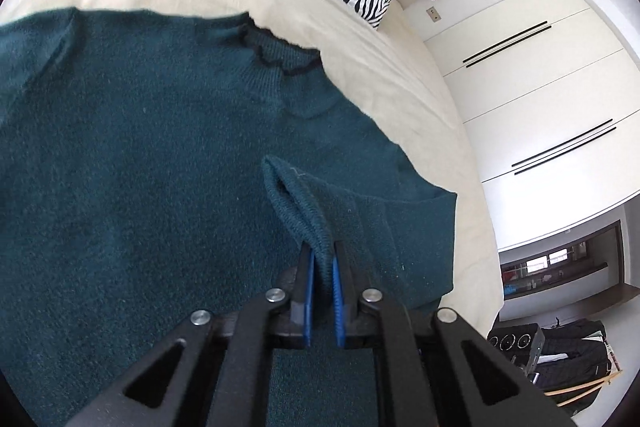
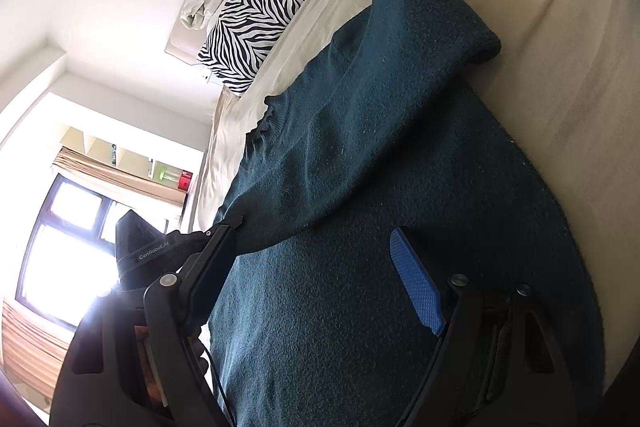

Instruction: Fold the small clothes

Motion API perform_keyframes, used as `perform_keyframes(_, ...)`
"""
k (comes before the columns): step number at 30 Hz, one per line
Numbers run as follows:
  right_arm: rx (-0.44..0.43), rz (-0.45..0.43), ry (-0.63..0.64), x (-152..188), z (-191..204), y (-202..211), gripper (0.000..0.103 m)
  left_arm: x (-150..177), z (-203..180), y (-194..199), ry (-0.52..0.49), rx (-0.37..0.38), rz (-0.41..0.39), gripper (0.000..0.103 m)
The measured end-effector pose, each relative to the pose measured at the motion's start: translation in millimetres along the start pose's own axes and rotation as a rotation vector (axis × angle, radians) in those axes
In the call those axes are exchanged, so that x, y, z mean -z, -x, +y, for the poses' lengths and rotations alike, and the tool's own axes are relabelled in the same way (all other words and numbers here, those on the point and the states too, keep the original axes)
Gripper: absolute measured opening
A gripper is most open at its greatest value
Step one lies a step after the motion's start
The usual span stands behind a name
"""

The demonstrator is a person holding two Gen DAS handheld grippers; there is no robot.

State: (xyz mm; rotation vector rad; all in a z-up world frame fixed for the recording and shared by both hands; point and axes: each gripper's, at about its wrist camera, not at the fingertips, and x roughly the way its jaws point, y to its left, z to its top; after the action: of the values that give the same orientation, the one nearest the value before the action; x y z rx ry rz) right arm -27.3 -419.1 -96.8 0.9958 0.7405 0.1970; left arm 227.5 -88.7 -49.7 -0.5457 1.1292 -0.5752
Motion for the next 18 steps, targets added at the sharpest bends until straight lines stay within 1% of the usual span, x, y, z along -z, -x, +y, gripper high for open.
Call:
perform_keyframes(2,-0.024,-0.001,-0.036,-4,-3,1,0.079,-6,2,19,-0.010,-0.017,-0.058,0.009)
perform_keyframes(5,-0.066,0.001,-0.094,-10,-6,1,0.079,-17,14,46,0.002,-0.040,-0.142,0.009)
perform_keyframes(8,-0.100,0.002,-0.126,-15,-6,-1,0.079,-26,33,59,0.027,-0.088,-0.187,0.009)
perform_keyframes(11,-0.114,-0.001,-0.153,-20,-6,-4,0.079,-29,58,59,0.064,-0.124,-0.192,0.009)
perform_keyframes(13,-0.125,-0.007,-0.176,-24,-5,-6,0.079,-29,68,56,0.076,-0.139,-0.191,0.009)
perform_keyframes(18,-0.108,-0.001,-0.228,-37,-3,-22,0.079,-23,71,45,0.063,-0.134,-0.173,0.009)
